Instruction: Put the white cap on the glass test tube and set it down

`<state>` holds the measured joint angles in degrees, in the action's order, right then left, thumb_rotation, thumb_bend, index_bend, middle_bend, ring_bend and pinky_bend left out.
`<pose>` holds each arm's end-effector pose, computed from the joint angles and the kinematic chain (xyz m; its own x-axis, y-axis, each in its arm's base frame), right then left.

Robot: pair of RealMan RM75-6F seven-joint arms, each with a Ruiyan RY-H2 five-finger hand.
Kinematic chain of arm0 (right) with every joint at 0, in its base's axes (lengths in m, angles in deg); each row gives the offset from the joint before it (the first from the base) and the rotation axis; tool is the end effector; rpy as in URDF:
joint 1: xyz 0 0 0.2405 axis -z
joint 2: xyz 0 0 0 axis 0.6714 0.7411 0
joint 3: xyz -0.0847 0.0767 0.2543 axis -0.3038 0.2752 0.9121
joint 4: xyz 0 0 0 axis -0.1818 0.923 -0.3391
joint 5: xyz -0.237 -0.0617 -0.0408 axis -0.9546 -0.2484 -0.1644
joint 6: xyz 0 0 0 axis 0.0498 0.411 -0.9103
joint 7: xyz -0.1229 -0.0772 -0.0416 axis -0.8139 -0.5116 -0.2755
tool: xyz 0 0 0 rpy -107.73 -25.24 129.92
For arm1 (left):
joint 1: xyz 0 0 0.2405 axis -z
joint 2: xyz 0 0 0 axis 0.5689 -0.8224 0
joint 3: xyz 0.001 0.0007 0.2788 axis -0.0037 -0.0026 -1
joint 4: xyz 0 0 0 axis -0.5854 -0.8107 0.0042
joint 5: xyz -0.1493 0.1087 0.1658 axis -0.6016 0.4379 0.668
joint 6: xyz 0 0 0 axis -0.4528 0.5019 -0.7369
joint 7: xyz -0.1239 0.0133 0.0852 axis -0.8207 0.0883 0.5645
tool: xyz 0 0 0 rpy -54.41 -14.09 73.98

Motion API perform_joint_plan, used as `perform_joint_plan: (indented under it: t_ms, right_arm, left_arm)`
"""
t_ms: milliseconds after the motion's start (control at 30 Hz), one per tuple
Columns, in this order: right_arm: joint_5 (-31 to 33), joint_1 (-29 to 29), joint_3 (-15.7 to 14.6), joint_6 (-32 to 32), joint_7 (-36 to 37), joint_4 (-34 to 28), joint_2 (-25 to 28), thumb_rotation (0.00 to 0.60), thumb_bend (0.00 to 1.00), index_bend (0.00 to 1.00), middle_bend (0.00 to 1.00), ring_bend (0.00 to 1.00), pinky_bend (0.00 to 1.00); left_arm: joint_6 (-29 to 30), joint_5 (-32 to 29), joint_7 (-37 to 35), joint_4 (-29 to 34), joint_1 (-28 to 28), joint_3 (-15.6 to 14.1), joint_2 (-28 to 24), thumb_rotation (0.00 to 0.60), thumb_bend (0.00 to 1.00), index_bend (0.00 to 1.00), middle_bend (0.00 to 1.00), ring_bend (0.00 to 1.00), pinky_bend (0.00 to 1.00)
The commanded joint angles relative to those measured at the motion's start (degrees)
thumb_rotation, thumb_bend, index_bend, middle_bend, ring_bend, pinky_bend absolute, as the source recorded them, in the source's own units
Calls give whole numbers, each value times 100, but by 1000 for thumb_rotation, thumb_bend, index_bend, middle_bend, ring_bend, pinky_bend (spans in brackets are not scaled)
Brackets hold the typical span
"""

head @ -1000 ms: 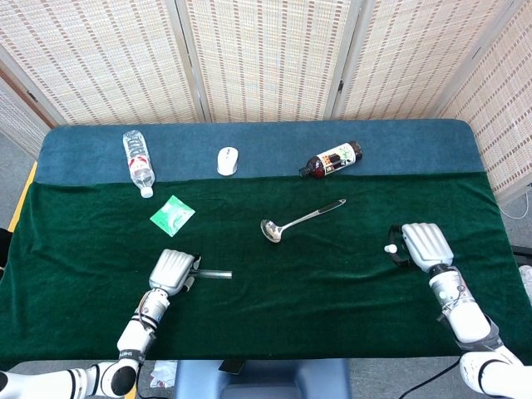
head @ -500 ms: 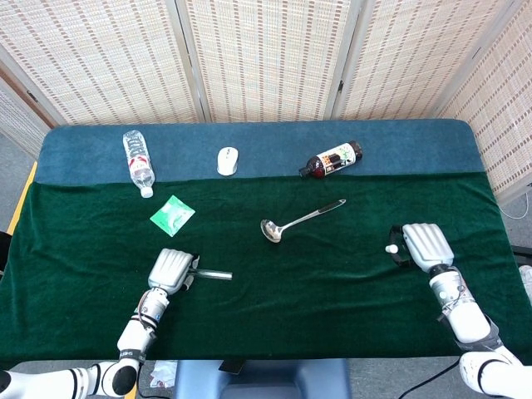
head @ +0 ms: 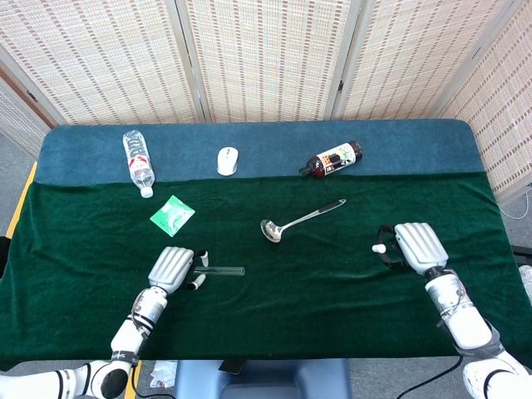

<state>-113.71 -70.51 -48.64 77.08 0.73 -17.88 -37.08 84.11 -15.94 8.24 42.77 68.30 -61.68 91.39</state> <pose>-0.2506 -0.3153 0.0875 0.3330 -0.2928 0.8963 -0.9421 -0.1428 0.3034 -0.1746 0.3169 -0.0694 0.2816 0.3328 0.9000 0.9402 -0.2832 -0.1894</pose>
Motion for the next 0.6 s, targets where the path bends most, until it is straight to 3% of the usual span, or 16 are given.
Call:
perform_joint_plan:
  t_ms: [33, 300, 600]
  right_arm:
    - [-643, 55, 68, 135, 489, -464, 222, 600, 545, 687, 955, 1000, 1000]
    - [-1456, -178, 215, 54, 1134, -1110, 293, 600, 545, 691, 959, 1000, 1000]
    - [-1592, -463, 414, -35, 1297, -1502, 186, 600, 545, 690, 959, 1000, 1000]
  left_arm:
    - [-43, 276, -501, 460, -38, 84, -296, 600, 473, 737, 924, 895, 869]
    - [-110, 411, -880, 1032, 59, 171, -456, 600, 484, 741, 926, 896, 869]
    - [-241, 84, -1133, 1327, 215, 353, -399, 600, 498, 743, 927, 898, 869]
